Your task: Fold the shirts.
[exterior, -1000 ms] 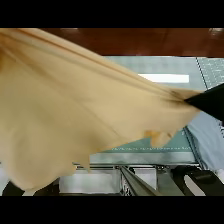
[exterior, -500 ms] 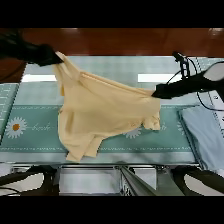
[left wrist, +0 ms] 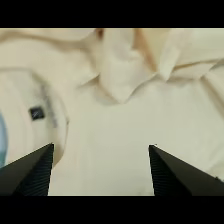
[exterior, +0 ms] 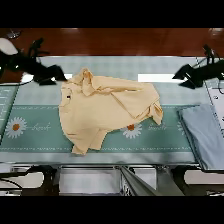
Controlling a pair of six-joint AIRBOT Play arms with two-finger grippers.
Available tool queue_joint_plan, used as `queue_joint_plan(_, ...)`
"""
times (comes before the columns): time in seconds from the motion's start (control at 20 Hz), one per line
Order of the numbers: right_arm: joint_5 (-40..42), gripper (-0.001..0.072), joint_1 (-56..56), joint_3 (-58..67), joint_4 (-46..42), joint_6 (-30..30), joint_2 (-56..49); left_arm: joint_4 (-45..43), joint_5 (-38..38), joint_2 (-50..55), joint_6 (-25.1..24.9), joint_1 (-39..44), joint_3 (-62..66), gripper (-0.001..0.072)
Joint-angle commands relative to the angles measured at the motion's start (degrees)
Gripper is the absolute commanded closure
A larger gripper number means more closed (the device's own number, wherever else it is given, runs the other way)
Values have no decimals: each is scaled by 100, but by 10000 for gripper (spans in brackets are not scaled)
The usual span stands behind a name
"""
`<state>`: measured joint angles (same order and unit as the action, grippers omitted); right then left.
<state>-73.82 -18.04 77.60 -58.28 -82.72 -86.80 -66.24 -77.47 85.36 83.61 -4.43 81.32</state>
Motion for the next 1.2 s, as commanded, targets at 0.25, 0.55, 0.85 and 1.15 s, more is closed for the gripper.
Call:
queue_joint_plan(0.25,988,99,-424,-4544,619,363,3077,1351,1582,-3064,302,-1410,-5460,3)
queue_joint_plan(0.55,822,99,-424,-4725,728,457,3364,1818,1952,-3198,151,-846,-6299,4)
queue_joint_plan(0.85,807,99,-411,-4728,332,221,3364,2476,3414,-2817,-114,304,-6262,694)
queue_joint_plan(1.15,1261,99,636,-4706,-26,-186,2715,2535,3202,-2761,-562,313,-5657,683)
